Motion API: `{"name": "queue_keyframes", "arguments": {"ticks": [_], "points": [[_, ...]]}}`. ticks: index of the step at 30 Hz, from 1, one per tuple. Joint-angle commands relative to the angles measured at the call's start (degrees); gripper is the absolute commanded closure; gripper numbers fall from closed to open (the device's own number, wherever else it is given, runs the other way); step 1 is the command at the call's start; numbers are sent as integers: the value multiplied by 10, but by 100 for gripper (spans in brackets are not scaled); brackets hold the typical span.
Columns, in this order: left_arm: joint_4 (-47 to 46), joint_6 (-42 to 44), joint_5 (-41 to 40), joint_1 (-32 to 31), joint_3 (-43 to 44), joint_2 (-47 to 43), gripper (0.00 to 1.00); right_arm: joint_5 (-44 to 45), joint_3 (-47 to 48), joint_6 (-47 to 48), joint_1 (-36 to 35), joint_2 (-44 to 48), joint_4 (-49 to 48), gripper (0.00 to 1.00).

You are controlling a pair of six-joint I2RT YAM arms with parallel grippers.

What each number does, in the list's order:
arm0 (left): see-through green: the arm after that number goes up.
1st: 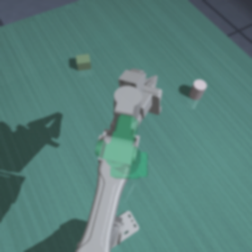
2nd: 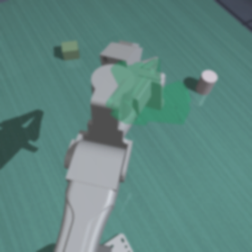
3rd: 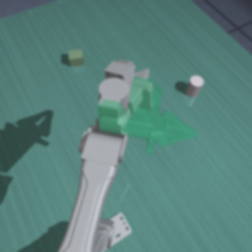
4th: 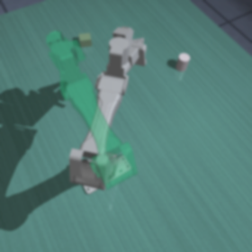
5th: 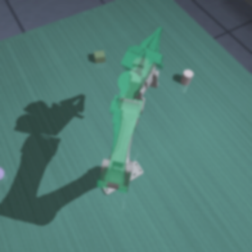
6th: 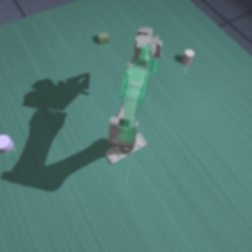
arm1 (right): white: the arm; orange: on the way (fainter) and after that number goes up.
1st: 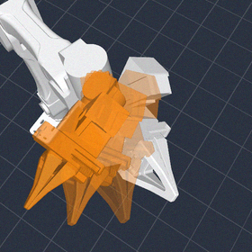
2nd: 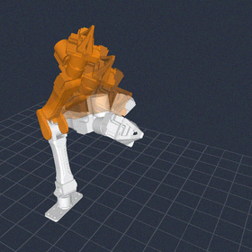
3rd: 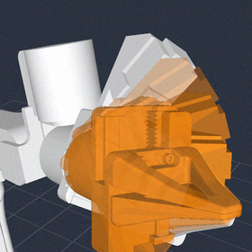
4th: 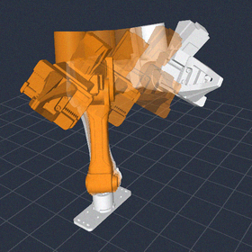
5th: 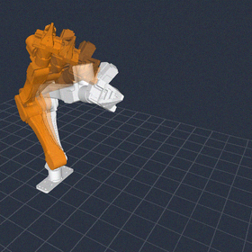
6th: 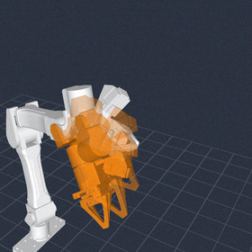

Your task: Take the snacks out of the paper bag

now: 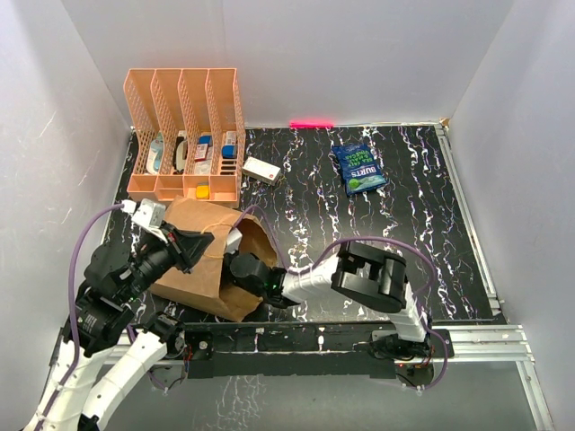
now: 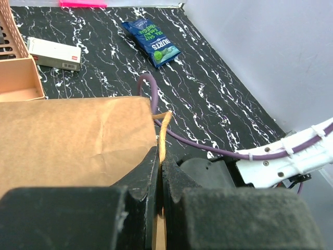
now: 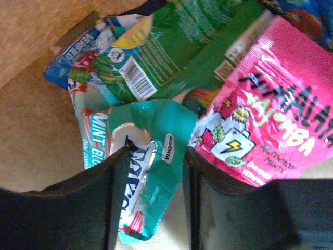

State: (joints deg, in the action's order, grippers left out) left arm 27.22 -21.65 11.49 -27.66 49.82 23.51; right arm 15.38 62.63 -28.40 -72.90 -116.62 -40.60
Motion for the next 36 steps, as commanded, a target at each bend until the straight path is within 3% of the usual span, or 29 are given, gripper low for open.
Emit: {"name": "queue_keyframes", "arguments": {"ticks": [1,11,19,25,28,31,36], "points": [[1,-2,5,-2,1,-21,100,-23,21,-32,25,5,-19,60],[50,-9,-114,-2,-2,-72,100,-28,-87,-29,28,161,36,91],[48,-3,-125,-2,-6,-78,100,-17,-169,-42,25,269,79,92],[52,-2,-121,-2,-7,-78,100,-33,-187,-55,24,267,54,92],[53,4,-124,-2,-4,-84,100,-41,-168,43,-3,232,28,88],[68,-4,-139,-2,9,-85,100,-5,-154,196,-42,199,-7,79],[66,-4,-137,-2,17,-84,100,42,-132,464,-64,143,-52,42]]}}
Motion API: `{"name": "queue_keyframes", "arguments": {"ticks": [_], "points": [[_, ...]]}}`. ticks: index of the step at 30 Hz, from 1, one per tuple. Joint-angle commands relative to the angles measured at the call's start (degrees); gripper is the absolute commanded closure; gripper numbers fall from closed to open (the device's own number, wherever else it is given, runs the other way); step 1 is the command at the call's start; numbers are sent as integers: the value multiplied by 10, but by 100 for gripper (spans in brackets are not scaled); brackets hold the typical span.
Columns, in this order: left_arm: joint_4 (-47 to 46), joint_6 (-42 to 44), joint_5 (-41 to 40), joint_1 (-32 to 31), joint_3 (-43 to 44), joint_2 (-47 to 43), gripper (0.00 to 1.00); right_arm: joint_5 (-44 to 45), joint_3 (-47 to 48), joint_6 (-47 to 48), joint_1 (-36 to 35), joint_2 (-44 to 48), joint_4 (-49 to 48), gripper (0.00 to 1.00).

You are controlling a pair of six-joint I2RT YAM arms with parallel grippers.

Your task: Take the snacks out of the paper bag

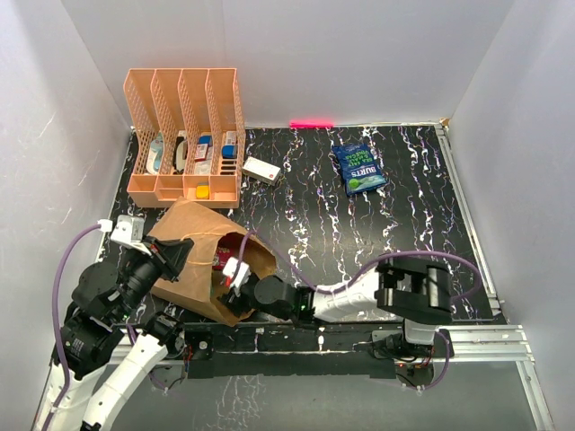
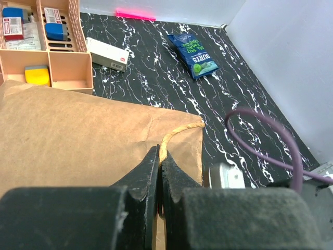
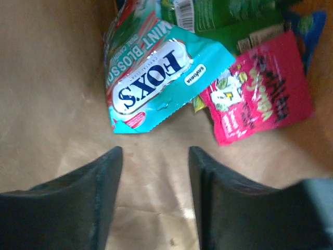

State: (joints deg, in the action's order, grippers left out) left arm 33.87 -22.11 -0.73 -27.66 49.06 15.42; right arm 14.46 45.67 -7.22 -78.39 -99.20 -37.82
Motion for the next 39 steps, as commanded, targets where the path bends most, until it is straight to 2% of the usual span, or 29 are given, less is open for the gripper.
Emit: {"name": "queue_keyframes", "arguments": {"ticks": [1,3,4,10,16,22,25,27,30,35,39], "points": [[0,0,-15,-2,28,0,100,72,44,295,-8,-43,-87,35],[-1,2,-9,-2,32,6,100,86,49,372,1,-61,-103,24],[1,3,-8,-2,35,8,100,78,55,397,9,-67,-100,22],[7,8,-10,-2,44,7,100,-49,101,420,72,-74,6,22],[9,9,-11,-2,46,6,100,-157,161,445,86,-109,110,18],[6,13,-6,-2,52,14,100,-173,188,433,87,-138,115,14],[3,13,-2,-2,53,16,100,-144,198,435,89,-157,106,10],[4,11,-2,-2,52,16,100,-84,203,446,89,-178,79,8],[6,9,-3,-2,49,12,100,-1,217,461,89,-204,46,9],[8,8,-9,-2,50,7,100,24,191,446,89,-193,-25,17],[14,8,-11,-2,52,7,100,31,184,420,89,-177,-34,36]]}}
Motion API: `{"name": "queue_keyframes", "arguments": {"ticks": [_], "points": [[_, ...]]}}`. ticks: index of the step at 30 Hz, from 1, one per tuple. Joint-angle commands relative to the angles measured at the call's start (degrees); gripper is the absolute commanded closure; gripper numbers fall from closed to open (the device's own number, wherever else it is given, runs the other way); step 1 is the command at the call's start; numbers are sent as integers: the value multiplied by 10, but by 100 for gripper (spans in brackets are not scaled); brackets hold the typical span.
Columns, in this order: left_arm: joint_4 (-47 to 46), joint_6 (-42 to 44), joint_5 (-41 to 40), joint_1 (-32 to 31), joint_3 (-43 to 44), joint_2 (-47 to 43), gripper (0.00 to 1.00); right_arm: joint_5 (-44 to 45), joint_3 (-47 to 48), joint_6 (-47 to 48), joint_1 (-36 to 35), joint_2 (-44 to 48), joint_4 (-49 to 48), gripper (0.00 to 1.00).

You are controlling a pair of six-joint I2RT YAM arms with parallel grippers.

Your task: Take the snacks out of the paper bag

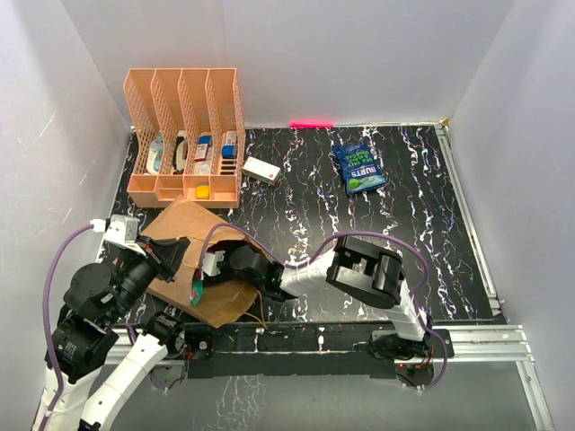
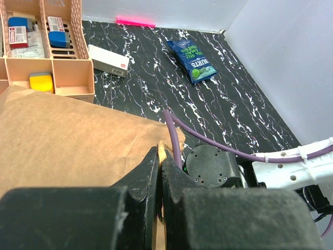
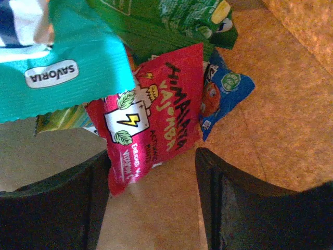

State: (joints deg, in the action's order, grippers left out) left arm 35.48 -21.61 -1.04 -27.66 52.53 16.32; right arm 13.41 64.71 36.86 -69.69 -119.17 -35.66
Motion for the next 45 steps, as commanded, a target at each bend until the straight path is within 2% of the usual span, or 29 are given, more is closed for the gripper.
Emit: {"name": "queue_keyframes", "arguments": {"ticks": [1,9,13,18,20,24,25,26,27,28,31,36,41,42,45], "points": [[-1,2,-8,-2,17,-3,100,37,-10,-28,2,30,-55,39],[-6,1,-8,-2,9,-8,100,12,-41,-68,1,73,-54,60],[-9,0,-7,-2,6,-8,100,3,-60,-93,1,101,-50,67],[-14,0,-9,-2,4,-8,100,-27,-86,-139,-1,140,-39,85],[-15,0,-8,-2,1,-8,100,-28,-97,-158,0,147,-49,88],[-17,-2,-3,-2,-1,-8,100,-21,-97,-161,-1,138,-53,87],[-17,-2,-3,-2,-1,-8,100,-26,-96,-155,-1,133,-50,82],[-15,-2,-2,-2,0,-8,100,-30,-92,-145,-4,127,-46,71],[-15,-1,-4,-2,0,-8,100,-25,-85,-130,-8,118,-41,52],[-13,-1,-4,-2,0,-9,100,-14,-75,-115,-13,107,-40,43],[-13,1,-5,-2,2,-9,100,32,-56,-83,-20,75,-59,29],[-13,-1,-4,-2,5,-11,100,80,-4,-59,-21,24,-62,27],[-11,-5,-3,-2,6,-15,100,156,42,-18,-20,-24,-118,27],[-11,-4,-4,-2,6,-16,100,162,50,-8,-20,-32,-123,31],[-10,-4,-7,-2,7,-17,100,159,61,-5,-21,-38,-123,50]]}}
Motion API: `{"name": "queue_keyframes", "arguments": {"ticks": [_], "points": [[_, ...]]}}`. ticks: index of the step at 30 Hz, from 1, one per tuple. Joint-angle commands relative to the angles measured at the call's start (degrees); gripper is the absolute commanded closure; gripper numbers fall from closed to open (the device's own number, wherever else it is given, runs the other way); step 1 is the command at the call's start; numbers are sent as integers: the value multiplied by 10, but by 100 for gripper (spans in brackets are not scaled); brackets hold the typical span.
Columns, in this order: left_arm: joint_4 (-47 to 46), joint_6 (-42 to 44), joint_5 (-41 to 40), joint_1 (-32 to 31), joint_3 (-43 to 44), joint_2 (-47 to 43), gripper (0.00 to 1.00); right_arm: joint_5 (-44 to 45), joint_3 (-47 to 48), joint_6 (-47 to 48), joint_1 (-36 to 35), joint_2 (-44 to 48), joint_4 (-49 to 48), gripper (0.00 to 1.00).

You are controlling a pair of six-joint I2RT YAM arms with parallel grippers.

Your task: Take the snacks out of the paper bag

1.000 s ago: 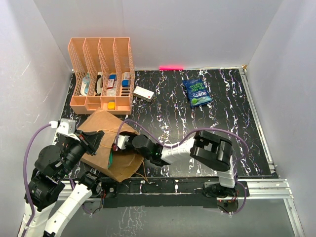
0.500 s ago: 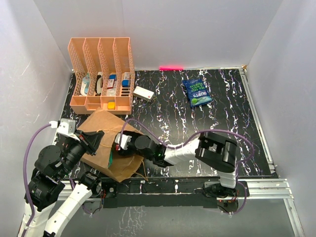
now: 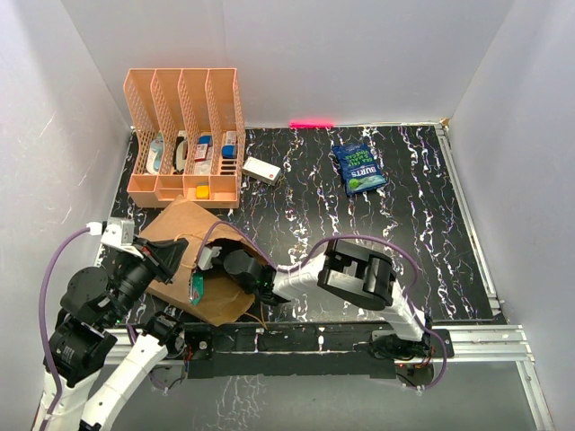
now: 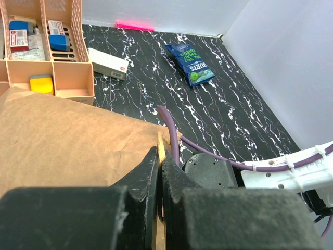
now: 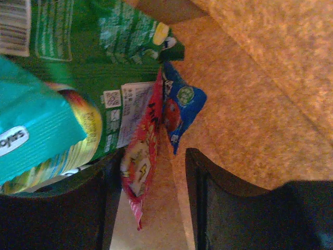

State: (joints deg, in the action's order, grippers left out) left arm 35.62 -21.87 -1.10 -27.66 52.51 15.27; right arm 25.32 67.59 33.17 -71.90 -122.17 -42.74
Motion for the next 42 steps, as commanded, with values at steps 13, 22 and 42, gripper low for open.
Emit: {"name": "queue_keyframes", "arguments": {"ticks": [13,22,42], "points": [[-30,1,3,-2,-7,-6,100,-56,-73,-123,-27,158,48,92],[-30,-4,-13,-2,-7,5,100,-133,-205,-268,-32,380,158,92],[-90,1,12,-2,-9,20,100,246,-309,-410,56,760,412,92]]}}
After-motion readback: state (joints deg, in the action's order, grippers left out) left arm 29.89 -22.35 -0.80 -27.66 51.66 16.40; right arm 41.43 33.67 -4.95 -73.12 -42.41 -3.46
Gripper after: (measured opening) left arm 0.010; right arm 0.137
